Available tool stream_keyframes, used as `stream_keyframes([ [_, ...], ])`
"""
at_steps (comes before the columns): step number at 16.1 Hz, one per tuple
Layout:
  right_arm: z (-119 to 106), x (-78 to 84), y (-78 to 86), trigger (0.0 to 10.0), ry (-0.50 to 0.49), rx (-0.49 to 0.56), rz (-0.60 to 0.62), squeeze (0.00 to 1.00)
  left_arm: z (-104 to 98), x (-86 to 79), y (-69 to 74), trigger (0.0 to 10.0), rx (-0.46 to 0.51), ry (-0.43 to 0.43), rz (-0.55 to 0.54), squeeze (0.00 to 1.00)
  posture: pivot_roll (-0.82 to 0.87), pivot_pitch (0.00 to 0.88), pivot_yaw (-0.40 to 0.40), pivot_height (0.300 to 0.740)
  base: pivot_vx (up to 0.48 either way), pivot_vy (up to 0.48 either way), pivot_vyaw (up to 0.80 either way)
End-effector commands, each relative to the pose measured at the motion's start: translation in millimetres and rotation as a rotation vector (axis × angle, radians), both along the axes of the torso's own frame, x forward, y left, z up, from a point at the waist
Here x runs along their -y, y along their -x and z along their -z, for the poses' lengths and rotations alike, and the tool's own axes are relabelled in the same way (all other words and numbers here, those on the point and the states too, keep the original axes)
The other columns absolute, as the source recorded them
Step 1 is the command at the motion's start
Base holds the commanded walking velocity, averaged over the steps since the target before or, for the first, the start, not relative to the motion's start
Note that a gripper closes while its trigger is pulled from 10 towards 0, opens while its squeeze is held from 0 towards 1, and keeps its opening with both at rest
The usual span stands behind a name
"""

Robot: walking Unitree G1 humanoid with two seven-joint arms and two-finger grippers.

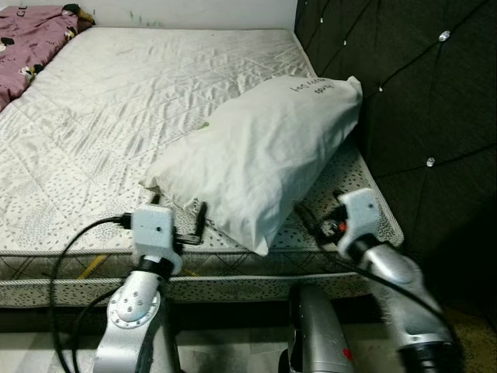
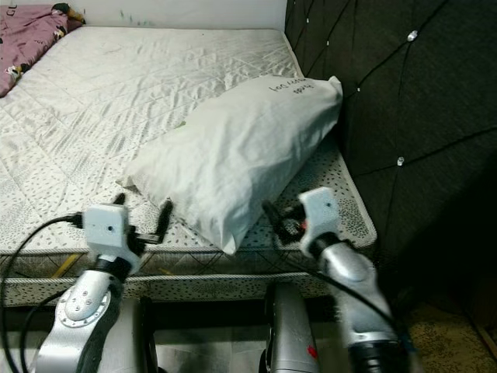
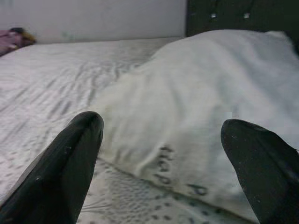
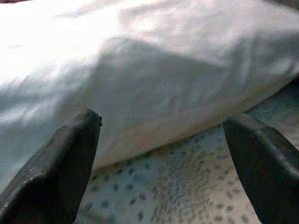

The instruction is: Clean up the room

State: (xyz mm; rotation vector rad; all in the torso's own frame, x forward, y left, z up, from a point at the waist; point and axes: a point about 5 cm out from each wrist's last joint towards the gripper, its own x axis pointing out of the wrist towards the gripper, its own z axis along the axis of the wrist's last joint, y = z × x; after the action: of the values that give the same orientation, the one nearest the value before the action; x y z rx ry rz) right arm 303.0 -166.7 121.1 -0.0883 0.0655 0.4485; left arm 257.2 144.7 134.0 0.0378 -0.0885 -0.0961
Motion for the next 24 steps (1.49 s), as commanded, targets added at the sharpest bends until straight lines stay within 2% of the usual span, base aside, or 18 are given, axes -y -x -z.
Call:
stream_keyframes([
  [1,0.0,-1.0,4.6,10.0,-0.017,-0.021,-0.063,0.00,1.8,-6.5,3.0,10.0,-0.004,-0.013,-0.023,0.00,0.00,0.075,0.000,0.498,0.000,0.000,0.00],
  [4,0.2,-1.9,12.2,10.0,-0.033,-0.030,-0.165,0.00,1.7,-17.9,9.9,10.0,-0.011,-0.028,-0.041,0.00,0.02,0.062,0.013,0.498,0.000,0.000,0.00],
  [8,1.0,-11.5,1.7,10.0,-0.085,-0.023,-0.083,0.00,-0.4,-26.1,12.4,10.0,-0.012,-0.050,-0.059,0.00,0.06,0.039,0.036,0.498,0.000,0.000,0.20],
  [12,0.2,-14.5,-2.5,10.0,-0.047,-0.038,-0.098,0.00,-4.1,-28.3,9.8,10.0,-0.005,-0.062,-0.049,0.00,0.07,0.027,0.050,0.498,0.000,0.000,0.00],
  [15,-4.5,-11.1,-2.0,10.0,-0.011,-0.083,-0.166,0.00,-5.3,-31.9,9.3,10.0,-0.005,-0.071,-0.045,0.00,0.07,0.023,0.066,0.498,0.000,0.000,0.00],
  [18,-4.3,-15.0,10.6,10.0,0.049,-0.127,-0.228,0.00,-5.8,-29.4,7.5,10.0,-0.005,-0.074,-0.028,0.00,0.05,0.022,0.078,0.498,0.000,0.000,0.00],
  [20,-7.4,-18.0,27.6,10.0,0.067,-0.169,-0.285,0.00,-7.2,-27.3,4.0,10.0,-0.002,-0.072,-0.013,0.00,0.04,0.030,0.085,0.498,0.000,0.000,0.00],
  [23,-8.1,-17.0,45.8,10.0,0.085,-0.239,-0.338,0.00,-6.4,-25.1,1.0,10.0,-0.005,-0.069,0.005,0.00,0.02,0.034,0.088,0.498,0.000,0.000,0.00],
  [24,-7.2,-20.3,47.7,10.0,0.059,-0.253,-0.319,0.00,-5.9,-22.2,-1.6,10.0,-0.005,-0.064,0.014,0.00,0.01,0.032,0.089,0.498,0.000,0.000,0.00],
])
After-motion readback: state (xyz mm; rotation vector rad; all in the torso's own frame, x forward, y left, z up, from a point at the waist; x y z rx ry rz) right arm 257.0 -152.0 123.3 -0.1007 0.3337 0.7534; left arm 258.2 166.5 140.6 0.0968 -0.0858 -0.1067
